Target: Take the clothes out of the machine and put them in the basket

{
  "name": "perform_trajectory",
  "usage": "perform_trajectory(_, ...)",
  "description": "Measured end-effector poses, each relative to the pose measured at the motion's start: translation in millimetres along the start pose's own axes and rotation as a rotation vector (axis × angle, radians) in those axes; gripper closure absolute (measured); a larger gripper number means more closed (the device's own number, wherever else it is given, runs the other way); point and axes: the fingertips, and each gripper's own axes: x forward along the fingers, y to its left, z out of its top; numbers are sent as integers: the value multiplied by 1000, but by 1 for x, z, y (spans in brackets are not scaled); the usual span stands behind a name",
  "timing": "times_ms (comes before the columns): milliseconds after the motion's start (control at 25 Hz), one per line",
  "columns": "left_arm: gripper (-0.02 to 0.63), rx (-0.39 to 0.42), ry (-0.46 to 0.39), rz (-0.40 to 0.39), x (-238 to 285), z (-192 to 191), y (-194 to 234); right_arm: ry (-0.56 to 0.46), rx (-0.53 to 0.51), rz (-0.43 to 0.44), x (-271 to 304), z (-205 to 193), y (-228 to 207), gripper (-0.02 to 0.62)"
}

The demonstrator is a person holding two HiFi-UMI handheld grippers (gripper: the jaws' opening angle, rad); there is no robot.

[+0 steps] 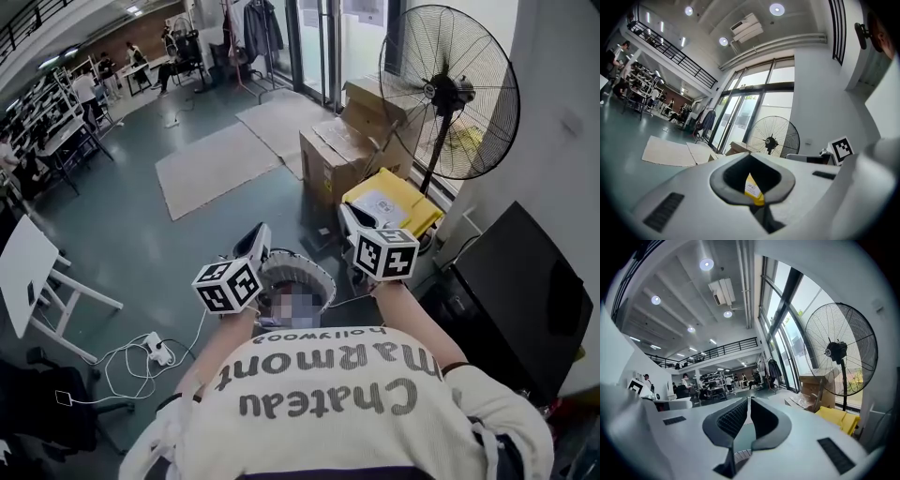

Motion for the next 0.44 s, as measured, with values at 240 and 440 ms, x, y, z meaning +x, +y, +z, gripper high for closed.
perform_trajectory(240,598,7,-3,1,1,1,0,10,-2,2,4,-2,-1,551)
perform_trajectory(440,598,34,-8,4,8,3,-5,12,0,6,6,-1,-7,551)
